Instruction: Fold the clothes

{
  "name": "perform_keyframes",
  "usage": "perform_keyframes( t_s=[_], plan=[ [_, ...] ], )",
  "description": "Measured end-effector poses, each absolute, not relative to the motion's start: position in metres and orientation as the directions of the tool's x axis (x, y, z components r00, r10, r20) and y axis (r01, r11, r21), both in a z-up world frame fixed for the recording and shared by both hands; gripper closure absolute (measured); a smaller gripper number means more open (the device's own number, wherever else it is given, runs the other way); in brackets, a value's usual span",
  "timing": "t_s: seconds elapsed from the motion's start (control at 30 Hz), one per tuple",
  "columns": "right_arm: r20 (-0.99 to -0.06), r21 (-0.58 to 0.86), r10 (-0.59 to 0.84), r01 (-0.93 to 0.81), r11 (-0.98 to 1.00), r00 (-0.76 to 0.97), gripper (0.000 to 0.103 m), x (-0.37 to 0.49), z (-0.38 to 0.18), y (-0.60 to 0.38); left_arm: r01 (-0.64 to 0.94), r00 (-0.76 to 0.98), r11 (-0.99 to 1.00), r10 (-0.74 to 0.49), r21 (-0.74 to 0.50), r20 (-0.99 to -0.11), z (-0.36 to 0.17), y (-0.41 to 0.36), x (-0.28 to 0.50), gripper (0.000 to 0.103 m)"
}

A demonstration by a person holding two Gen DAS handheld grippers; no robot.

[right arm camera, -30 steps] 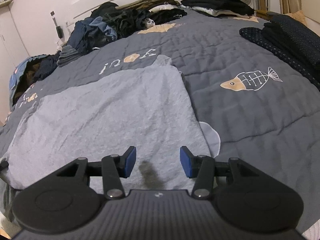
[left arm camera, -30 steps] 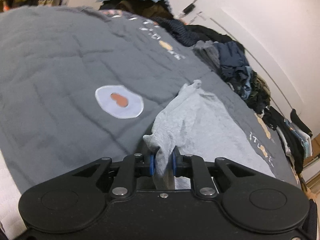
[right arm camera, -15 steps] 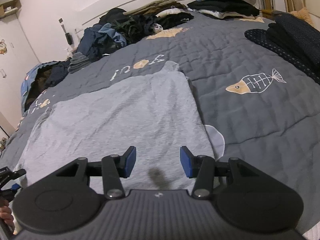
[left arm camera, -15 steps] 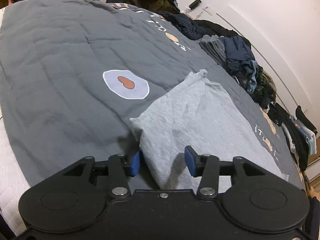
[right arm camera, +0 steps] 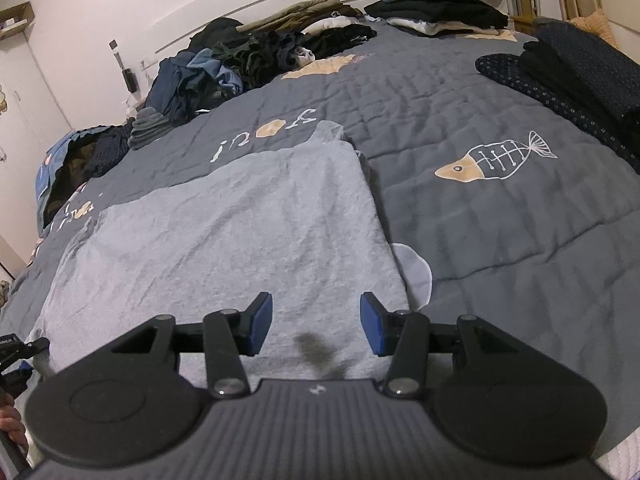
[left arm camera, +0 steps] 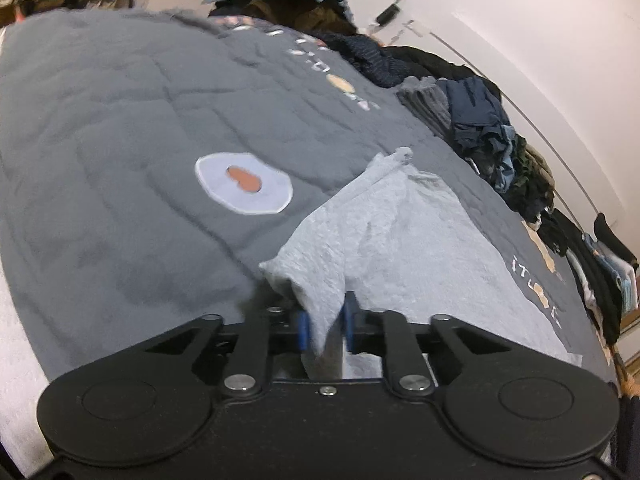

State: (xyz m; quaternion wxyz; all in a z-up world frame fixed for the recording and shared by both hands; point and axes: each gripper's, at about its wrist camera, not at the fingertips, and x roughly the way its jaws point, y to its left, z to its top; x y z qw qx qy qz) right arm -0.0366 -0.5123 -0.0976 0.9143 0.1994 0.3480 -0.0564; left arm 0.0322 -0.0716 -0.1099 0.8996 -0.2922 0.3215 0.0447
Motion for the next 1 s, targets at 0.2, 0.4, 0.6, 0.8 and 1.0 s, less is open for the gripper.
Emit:
perform_keyframes(
  t_s=[0.2, 0.4, 0.6, 0.8, 1.0],
  plan=[
    [-0.642, 0.347, 0.029, 0.256, 0.902, 0.767, 0.056, -0.038, -0.091, -0.517, -0.061, 0.845, 0.928, -0.148, -0.367, -0.515, -0.069, -0.111, 0.036, 0.094],
    [-0.629, 0.367, 0.019, 0.276, 0.888, 0.777, 0.056, -0.042, -0.087, -0.529, 0.195, 0.841, 0.942, -0.304, -0.274, -0.447, -0.028, -0.196, 0.039, 0.095],
    [-0.621, 0.401, -0.006, 0.325, 0.856, 0.784, 0.056, -0.051, -0.086, -0.552, 0.419, 0.758, 0.872, -0.489, -0.252, -0.431, -0.021, -0.297, 0.016, 0.096],
    [-0.614, 0.435, -0.047, 0.387, 0.813, 0.788, 0.056, -0.065, -0.087, -0.583, 0.572, 0.634, 0.785, -0.608, -0.239, -0.478, -0.044, -0.380, -0.019, 0.097],
    [-0.614, 0.469, -0.081, 0.446, 0.762, 0.785, 0.056, -0.081, -0.091, -0.611, 0.609, 0.587, 0.773, -0.590, -0.178, -0.555, -0.085, -0.429, -0.042, 0.097]
  ],
)
